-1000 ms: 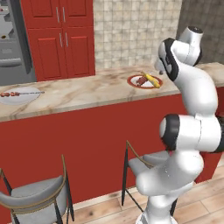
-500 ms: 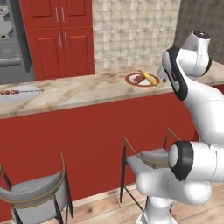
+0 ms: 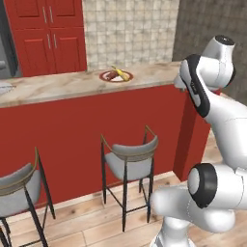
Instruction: Pick up each banana from the fridge and place one banana on each plate on the dining counter.
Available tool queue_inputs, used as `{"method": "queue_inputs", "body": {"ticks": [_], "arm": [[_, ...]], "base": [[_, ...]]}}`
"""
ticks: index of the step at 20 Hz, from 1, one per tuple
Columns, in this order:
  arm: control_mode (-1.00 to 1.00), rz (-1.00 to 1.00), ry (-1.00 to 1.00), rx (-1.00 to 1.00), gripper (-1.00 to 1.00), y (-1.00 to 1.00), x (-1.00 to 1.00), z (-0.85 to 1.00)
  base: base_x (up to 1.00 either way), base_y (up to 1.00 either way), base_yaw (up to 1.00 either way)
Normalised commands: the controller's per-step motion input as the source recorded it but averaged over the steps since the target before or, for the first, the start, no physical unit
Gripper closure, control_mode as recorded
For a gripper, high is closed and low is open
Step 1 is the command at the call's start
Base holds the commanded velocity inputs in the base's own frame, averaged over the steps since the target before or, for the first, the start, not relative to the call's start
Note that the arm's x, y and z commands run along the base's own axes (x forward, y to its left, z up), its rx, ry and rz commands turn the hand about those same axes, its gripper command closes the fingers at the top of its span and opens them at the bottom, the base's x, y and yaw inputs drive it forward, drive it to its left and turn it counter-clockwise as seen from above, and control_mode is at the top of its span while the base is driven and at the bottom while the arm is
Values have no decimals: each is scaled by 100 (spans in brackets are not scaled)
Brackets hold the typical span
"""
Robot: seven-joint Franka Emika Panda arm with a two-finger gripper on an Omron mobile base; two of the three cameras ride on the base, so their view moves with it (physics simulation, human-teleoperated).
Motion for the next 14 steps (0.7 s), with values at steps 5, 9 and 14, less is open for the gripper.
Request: {"method": "queue_inputs", "body": {"ticks": [5,9,14], "arm": [[100,0,0,0,-100,0,0,0],[100,0,0,0,-100,0,0,0],[100,0,0,0,-100,0,0,0]], "base": [[-3,-100,0],[7,-100,0],[26,-100,0]]}}
